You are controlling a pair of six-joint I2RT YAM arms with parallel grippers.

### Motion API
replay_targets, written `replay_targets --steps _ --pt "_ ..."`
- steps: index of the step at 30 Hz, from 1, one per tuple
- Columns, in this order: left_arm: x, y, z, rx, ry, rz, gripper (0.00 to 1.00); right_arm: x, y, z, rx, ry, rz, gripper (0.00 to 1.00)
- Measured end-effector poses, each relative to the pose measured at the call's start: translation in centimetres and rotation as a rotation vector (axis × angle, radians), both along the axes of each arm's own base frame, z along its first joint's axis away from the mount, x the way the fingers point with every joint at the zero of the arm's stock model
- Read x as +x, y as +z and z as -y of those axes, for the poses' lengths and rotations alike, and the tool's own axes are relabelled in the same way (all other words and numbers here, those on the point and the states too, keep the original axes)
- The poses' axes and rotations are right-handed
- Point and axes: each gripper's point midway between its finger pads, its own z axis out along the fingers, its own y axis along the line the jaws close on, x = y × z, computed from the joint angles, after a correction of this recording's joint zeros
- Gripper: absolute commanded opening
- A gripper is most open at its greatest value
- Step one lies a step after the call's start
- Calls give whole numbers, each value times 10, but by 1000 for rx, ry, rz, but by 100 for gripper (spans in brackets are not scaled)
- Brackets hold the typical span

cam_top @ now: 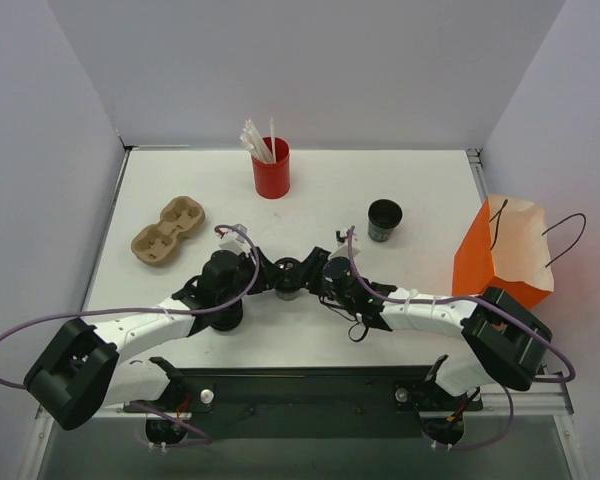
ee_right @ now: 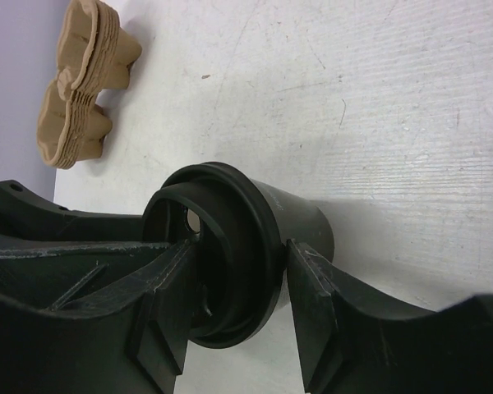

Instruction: Pack the takeout coffee

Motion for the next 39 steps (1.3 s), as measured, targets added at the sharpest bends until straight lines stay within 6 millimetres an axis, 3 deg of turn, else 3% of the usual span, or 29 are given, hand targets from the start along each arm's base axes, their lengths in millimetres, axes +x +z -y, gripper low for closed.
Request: replay_targets --steps 6,14,22,28,33,39 --pt "8 1 6 26 -23 17 55 -3 -3 9 -56 18 -1 60" --pt "8 1 15 35 -70 42 54 -12 5 28 -113 128 -13 62" --pt "9 2 17 62 -109 82 53 -9 22 61 -96 224 -4 49" --pt "8 3 21 79 -167 118 53 -7 1 72 -70 347 -98 42" --pt "10 3 24 79 -203 130 53 -8 -9 70 -45 438 -167 41" --pt "11 2 26 71 -222 137 53 -5 6 57 3 522 -155 39"
